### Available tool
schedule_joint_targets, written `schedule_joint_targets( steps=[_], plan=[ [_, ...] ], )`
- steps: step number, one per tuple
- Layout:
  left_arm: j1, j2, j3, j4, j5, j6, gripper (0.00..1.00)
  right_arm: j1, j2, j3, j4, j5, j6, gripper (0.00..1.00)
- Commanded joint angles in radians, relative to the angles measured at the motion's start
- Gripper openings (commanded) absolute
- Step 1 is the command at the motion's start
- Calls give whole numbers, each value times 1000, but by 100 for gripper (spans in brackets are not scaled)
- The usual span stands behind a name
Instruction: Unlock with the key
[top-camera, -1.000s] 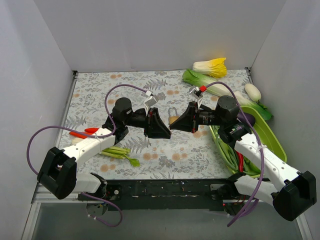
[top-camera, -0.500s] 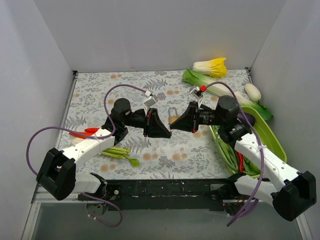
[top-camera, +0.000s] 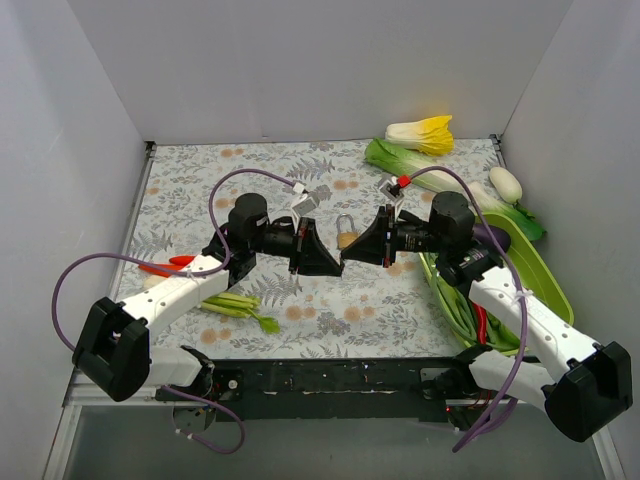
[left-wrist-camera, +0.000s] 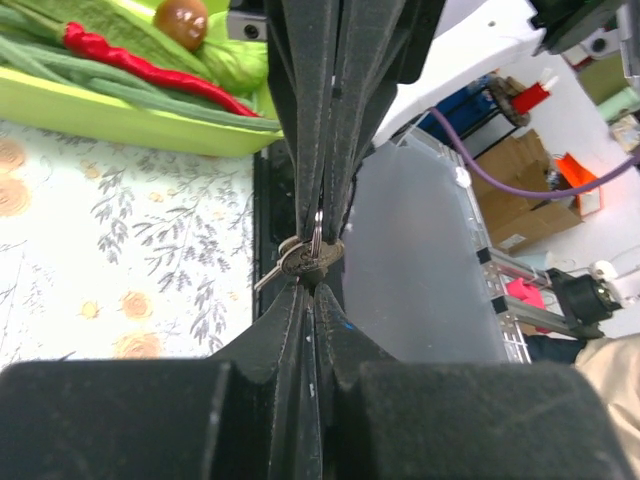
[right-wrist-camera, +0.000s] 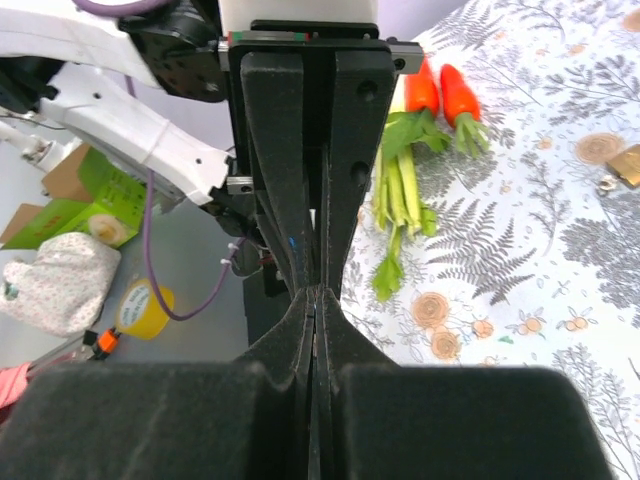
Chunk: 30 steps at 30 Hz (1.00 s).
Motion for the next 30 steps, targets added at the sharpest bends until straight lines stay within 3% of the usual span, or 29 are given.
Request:
schedule_joint_targets(
  steps=[1, 6, 13, 22, 30],
  plan=[
    [2, -23, 82, -250, -98, 191, 0, -4, 3, 55, -168, 40, -165, 1],
    [3, -19, 73, -294, -120, 213, 0, -4, 16, 57, -273, 69, -238, 1],
    [2, 35, 79, -324, -125, 214, 0, -4, 32, 34, -283, 58, -267, 3],
    [2, 49, 55, -354, -180, 219, 0, -4, 70, 19, -261, 3, -259, 13],
    [3, 50, 41, -353, -221, 214, 0, -4, 81, 20, -240, -37, -251, 35]
  ],
)
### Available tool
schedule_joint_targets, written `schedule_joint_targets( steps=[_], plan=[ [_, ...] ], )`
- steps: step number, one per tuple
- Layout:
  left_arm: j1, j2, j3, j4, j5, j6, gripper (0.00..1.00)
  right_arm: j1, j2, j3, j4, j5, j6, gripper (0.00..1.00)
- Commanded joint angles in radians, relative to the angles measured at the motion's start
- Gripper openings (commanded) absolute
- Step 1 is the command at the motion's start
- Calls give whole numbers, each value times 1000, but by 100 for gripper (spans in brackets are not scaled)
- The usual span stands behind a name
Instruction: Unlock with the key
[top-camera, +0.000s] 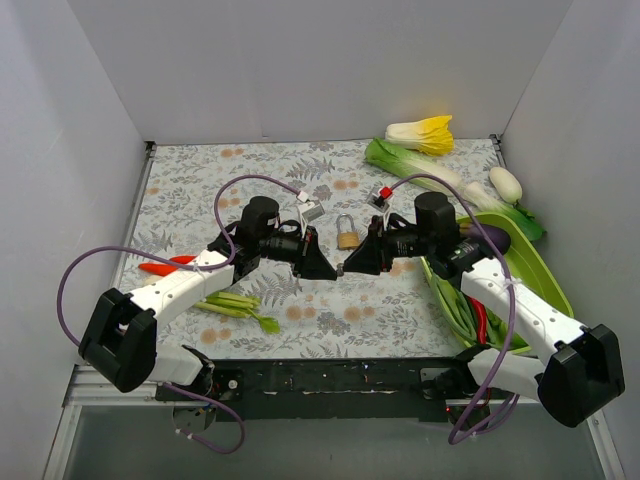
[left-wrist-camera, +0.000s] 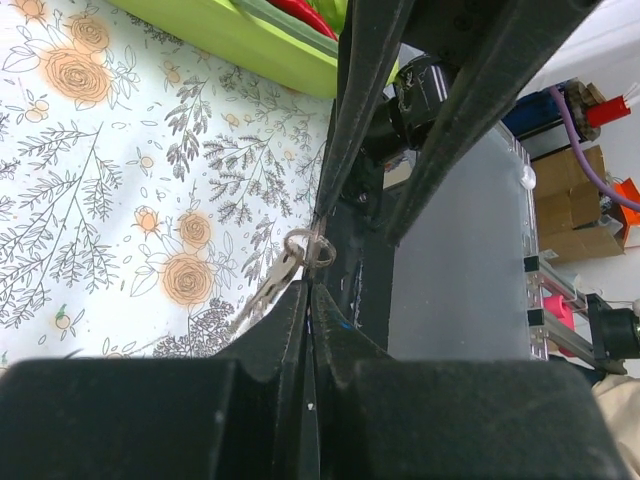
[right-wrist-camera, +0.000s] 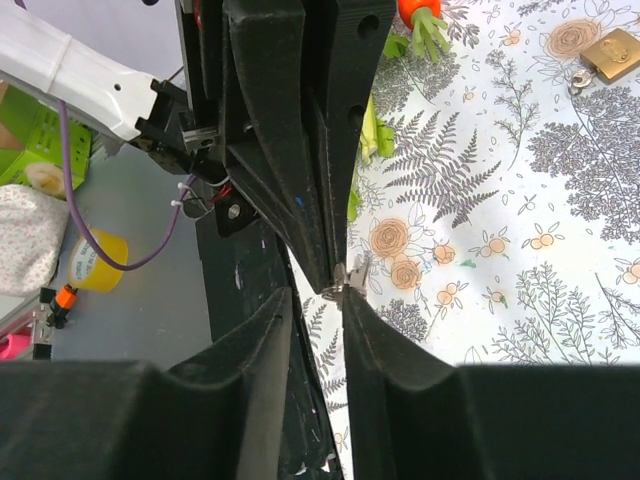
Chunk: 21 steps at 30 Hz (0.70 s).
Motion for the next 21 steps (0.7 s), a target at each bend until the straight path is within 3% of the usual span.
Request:
schedule_joint_targets(
  steps=[1, 7, 21],
  plan=[
    [0, -5, 0, 11, -48, 13, 0, 2, 1, 4, 26, -79, -2, 36],
    [-8, 9, 4, 8, -7, 19, 0, 2, 33, 21, 2, -111, -39, 41],
    [-21, 24, 35, -87, 29, 100, 0, 4, 115, 54, -20, -102, -103, 38]
  ],
)
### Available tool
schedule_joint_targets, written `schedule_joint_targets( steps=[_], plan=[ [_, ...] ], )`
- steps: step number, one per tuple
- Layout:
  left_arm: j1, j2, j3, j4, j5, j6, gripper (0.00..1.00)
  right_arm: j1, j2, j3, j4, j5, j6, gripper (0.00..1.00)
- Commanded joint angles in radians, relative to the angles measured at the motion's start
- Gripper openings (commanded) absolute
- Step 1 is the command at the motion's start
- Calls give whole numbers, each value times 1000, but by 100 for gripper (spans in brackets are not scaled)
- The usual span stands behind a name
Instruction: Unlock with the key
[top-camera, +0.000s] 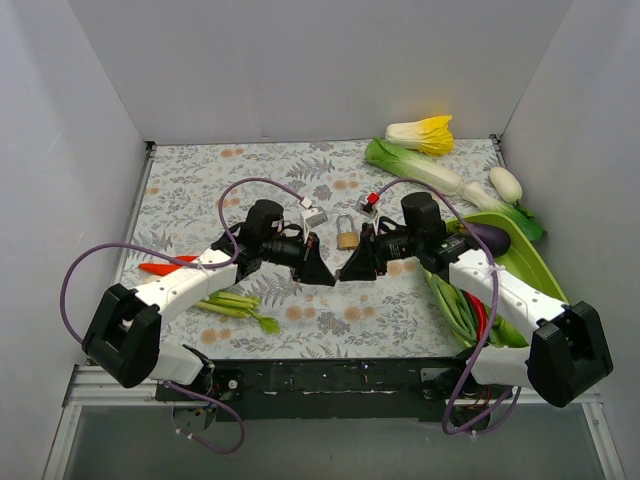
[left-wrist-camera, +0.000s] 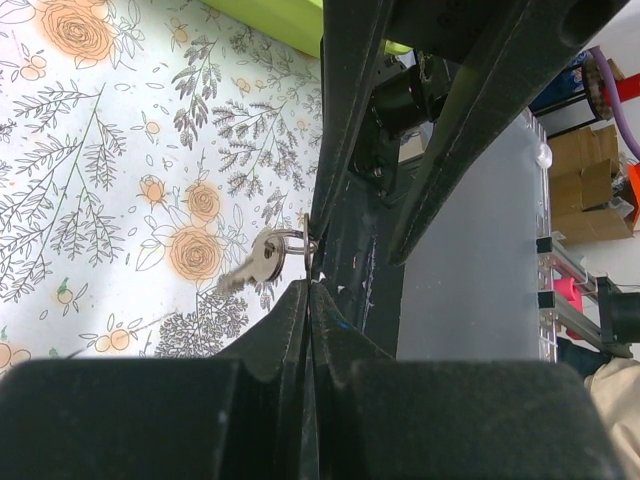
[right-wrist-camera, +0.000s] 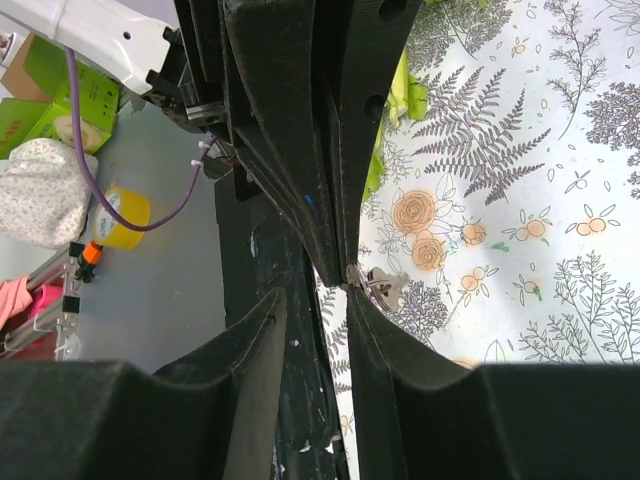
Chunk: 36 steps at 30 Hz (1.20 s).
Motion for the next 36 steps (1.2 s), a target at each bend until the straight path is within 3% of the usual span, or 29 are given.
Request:
schedule_joint_targets(
  steps=[1, 10, 20, 27, 31, 36],
  plan=[
    [-8, -2, 35, -16, 41, 33, 0, 2, 12, 53, -14, 2, -48, 38],
    [-9, 2, 44, -39, -16, 41, 0, 0, -40, 88, -114, 73, -114, 42],
    [-21, 4, 40, -29, 54, 47, 0, 20, 22, 91, -69, 18, -88, 43],
    [-23, 4, 40, -28, 62, 50, 0, 28, 25, 83, -48, -2, -76, 35],
    [-23, 2, 40, -28, 57, 50, 0, 28, 28, 65, -51, -7, -74, 23],
    [-23, 1, 40, -28, 56, 52, 0, 28, 31, 54, -71, -15, -85, 18]
  ],
)
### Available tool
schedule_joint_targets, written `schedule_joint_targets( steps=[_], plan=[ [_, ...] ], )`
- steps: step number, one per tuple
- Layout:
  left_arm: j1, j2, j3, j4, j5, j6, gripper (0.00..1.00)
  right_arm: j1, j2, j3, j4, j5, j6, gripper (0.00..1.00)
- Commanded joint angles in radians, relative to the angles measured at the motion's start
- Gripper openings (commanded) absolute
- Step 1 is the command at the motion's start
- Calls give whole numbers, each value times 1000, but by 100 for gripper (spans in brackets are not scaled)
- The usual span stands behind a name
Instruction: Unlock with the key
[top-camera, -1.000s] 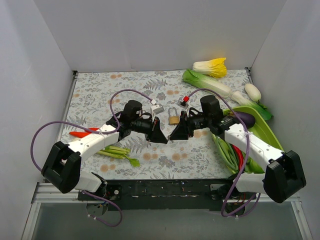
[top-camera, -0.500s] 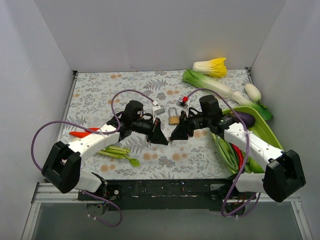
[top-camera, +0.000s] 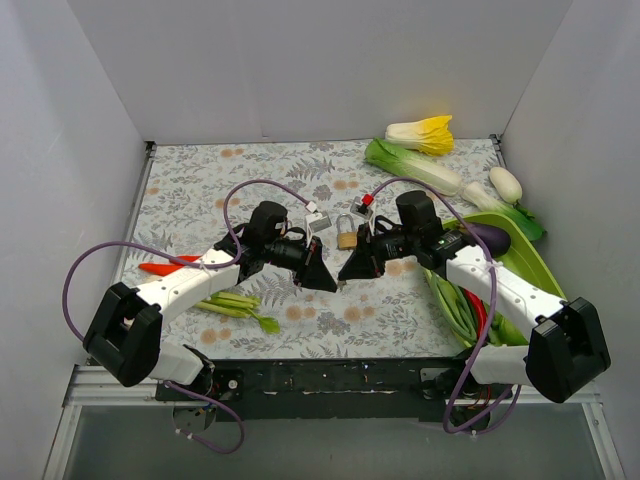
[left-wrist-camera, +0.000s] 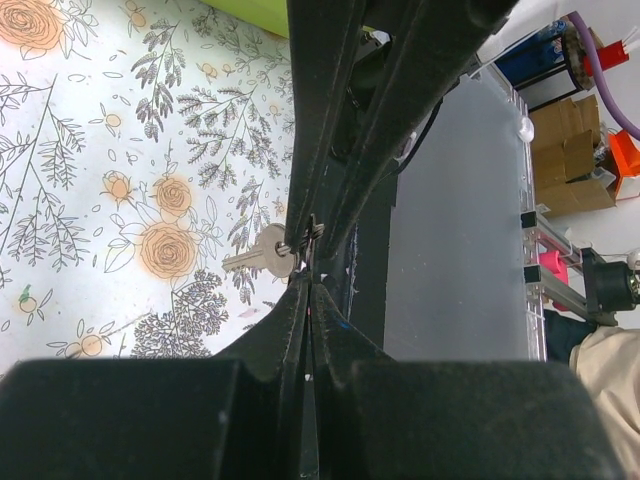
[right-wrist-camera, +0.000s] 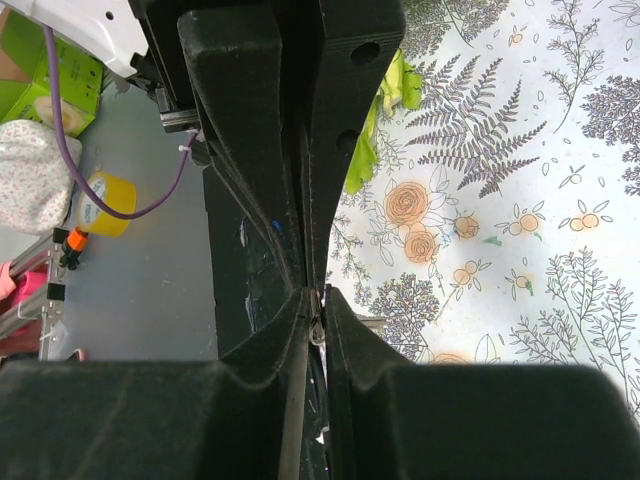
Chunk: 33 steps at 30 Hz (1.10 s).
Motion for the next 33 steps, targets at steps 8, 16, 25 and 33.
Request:
schedule_joint_targets(
  steps=[8, 16, 25, 33],
  plan=[
    [-3, -10, 36, 2, -1, 16, 0, 2, 28, 0, 12, -82, -19, 1],
    [0, -46, 37, 43, -117, -55, 40, 2, -27, -55, 146, -7, 90, 1],
    [20, -243, -148, 410, -323, -369, 88, -1, -139, -228, 572, 139, 382, 1],
    [14, -336, -344, 769, -554, -702, 86, 0, -202, -328, 875, 301, 533, 1]
  ],
)
